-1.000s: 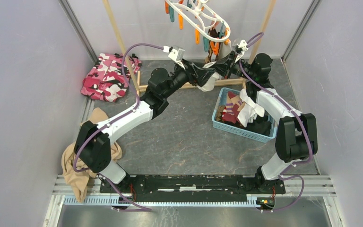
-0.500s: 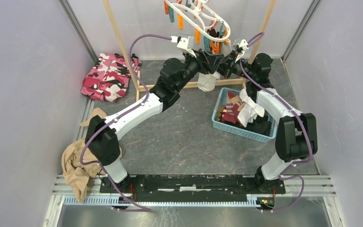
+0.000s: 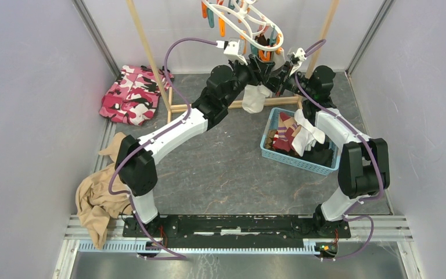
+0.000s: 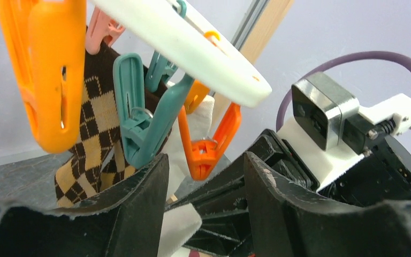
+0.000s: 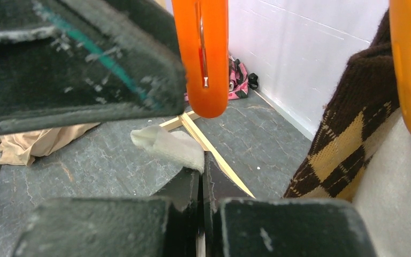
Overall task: Clip the socks to the hanger
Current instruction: Open the clamp at the hanger.
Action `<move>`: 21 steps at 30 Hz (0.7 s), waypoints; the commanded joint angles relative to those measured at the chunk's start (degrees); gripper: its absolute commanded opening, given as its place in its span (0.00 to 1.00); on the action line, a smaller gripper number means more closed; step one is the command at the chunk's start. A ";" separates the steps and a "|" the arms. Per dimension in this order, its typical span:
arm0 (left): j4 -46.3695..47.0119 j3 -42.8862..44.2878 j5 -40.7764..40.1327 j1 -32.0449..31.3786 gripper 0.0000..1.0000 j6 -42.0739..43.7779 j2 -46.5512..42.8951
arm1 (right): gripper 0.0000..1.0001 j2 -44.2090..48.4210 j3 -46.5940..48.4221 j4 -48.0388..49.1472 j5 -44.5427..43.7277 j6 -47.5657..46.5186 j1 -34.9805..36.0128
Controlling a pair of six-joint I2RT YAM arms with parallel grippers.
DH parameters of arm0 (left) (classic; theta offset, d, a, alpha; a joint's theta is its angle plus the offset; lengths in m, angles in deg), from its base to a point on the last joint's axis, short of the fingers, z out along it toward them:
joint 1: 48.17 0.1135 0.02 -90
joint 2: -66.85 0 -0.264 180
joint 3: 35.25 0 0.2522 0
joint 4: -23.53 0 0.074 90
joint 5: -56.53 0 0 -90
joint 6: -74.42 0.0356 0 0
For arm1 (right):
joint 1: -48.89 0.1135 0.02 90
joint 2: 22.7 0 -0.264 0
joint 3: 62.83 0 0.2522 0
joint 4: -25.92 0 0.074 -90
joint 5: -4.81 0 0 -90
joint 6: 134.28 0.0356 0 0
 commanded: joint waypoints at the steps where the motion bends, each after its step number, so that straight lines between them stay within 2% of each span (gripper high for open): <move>1: 1.24 4.68 -2.18 -0.02 0.59 3.94 1.49 | 0.00 -0.25 0.63 3.43 -0.45 1.17 -0.43; 21: 2.52 9.50 -4.03 -0.02 0.55 5.00 4.69 | 0.00 -1.16 0.83 5.57 -0.19 3.16 -1.05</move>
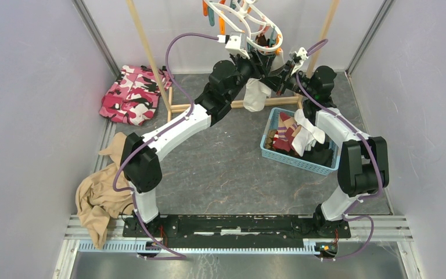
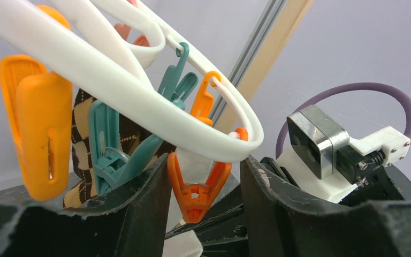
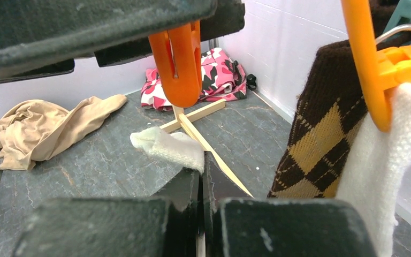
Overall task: Clip the socks to the hanger
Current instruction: Open the clamp at the hanger.
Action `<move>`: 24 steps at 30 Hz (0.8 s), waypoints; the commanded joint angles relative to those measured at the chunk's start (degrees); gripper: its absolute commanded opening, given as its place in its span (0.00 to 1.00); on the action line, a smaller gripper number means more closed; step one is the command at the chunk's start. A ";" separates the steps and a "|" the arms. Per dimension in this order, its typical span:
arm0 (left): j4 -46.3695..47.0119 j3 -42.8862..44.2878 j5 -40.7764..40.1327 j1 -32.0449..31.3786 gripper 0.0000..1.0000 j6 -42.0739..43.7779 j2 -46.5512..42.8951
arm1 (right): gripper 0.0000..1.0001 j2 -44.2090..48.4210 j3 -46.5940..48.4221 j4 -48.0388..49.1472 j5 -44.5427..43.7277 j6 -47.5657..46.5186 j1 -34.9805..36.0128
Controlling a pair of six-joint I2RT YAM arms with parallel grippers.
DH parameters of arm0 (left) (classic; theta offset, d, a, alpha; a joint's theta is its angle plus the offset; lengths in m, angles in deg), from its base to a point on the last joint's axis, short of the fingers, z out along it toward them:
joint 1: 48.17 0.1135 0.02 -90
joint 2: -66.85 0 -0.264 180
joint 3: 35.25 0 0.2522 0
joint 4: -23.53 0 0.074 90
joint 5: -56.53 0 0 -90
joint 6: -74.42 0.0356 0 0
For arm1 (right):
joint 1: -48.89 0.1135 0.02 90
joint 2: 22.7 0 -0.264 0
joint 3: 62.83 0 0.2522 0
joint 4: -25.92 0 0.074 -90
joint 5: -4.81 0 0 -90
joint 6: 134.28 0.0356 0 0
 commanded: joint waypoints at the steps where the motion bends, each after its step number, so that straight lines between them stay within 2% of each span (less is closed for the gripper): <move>1: 2.17 3.13 -1.73 -0.02 0.54 2.93 1.04 | 0.00 -0.22 0.84 3.41 -0.21 0.98 -0.33; 5: 2.17 3.16 -1.51 0.04 0.47 3.20 0.74 | 0.00 -0.12 0.77 3.84 -0.12 1.36 -0.48; 11: 1.70 3.06 -0.75 0.09 0.29 3.32 -0.03 | 0.00 -0.21 0.57 7.21 0.27 4.24 -0.76; 15: 1.47 2.80 -0.59 0.23 0.22 2.98 -0.63 | 0.00 -0.13 0.27 9.03 0.75 6.03 -1.21; 24: 2.02 2.60 2.95 1.48 0.18 1.45 -1.49 | 0.00 0.70 -1.75 15.74 2.84 12.12 -2.76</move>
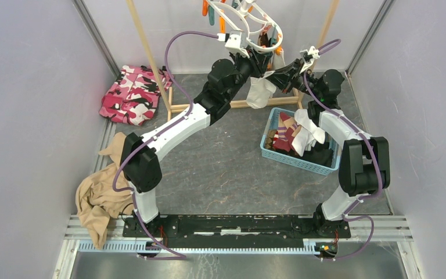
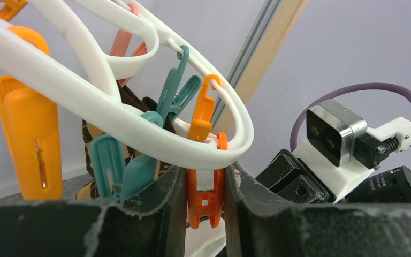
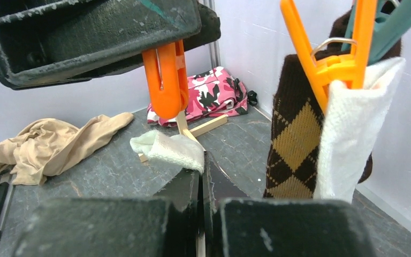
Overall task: Clip the socks to the hanger
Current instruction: Open the clamp at the hanger, then clamp the sock onto the hanger.
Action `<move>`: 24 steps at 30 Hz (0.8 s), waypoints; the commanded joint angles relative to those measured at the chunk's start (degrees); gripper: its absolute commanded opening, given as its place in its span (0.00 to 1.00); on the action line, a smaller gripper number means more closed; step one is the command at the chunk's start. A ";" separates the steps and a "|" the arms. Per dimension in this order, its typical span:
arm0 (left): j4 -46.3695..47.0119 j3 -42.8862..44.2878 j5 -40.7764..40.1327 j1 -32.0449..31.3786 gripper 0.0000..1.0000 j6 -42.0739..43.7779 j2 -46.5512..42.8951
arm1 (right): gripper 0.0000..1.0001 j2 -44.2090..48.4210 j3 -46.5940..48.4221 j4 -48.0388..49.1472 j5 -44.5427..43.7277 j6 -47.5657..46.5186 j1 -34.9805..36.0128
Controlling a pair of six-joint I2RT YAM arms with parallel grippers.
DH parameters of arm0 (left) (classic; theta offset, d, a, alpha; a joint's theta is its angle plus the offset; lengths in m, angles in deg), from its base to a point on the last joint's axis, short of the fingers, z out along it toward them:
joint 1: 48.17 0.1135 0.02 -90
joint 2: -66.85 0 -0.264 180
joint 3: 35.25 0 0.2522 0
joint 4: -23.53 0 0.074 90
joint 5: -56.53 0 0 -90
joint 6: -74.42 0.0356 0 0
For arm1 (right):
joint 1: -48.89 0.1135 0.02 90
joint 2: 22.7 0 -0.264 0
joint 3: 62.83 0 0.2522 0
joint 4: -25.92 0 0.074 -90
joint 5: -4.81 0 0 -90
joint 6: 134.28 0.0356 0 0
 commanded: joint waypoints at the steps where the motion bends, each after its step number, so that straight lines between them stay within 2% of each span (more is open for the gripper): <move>1: 2.43 1.66 3.27 1.28 0.18 0.02 -1.58 | 0.00 0.78 -0.03 6.01 1.56 3.99 -0.35; 8: 5.38 -0.62 7.68 2.88 0.17 -1.16 -2.91 | 0.00 0.66 1.09 6.11 1.94 7.27 -0.54; 19: 10.16 -4.18 14.89 5.34 0.17 -2.91 -4.51 | 0.00 0.58 3.77 -1.55 2.73 13.32 -0.73; 24: 12.27 -5.94 16.68 6.27 0.17 -3.82 -5.18 | 0.00 0.91 6.39 -11.68 0.77 10.41 -0.71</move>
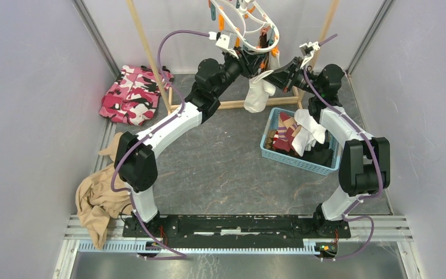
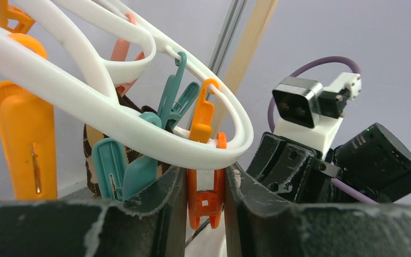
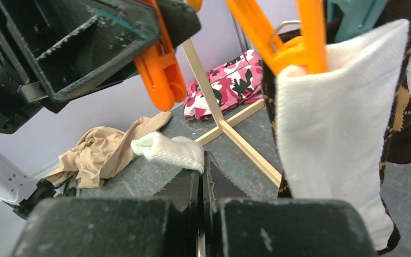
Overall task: Clip the socks to the hanger
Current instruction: Clamp the sock onto the hanger.
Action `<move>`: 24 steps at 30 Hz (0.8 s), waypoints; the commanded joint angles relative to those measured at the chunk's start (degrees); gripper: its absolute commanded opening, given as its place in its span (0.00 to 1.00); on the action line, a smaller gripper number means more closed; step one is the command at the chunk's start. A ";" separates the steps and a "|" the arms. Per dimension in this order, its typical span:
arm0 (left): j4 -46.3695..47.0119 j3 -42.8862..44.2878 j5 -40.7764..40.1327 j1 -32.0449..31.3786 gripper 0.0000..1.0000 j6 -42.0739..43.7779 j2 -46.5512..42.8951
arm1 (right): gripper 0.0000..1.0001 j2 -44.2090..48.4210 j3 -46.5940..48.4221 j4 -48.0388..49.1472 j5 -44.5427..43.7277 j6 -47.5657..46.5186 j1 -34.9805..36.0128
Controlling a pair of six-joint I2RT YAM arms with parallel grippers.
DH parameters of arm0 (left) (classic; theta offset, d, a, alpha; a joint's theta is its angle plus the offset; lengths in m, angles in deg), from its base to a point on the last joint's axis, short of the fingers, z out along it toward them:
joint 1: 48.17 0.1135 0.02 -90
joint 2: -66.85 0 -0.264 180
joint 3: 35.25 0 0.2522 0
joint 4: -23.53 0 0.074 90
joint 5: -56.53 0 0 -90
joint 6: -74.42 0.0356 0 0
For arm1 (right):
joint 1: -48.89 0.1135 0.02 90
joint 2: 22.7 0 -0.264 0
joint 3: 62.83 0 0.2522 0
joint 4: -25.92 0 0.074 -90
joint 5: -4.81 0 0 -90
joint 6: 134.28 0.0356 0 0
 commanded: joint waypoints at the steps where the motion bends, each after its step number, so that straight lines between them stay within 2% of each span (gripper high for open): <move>1: 5.63 -0.88 2.63 0.97 0.17 -3.20 -3.72 | 0.00 1.04 4.33 -8.11 -2.53 -1.13 -0.16; 10: 6.93 -1.45 4.70 1.26 0.17 -3.29 -3.31 | 0.00 0.49 6.54 -11.92 -4.56 2.25 0.02; 24: 7.19 -1.81 5.38 1.34 0.18 -2.46 -2.32 | 0.00 0.75 6.03 -6.85 -4.21 9.75 0.21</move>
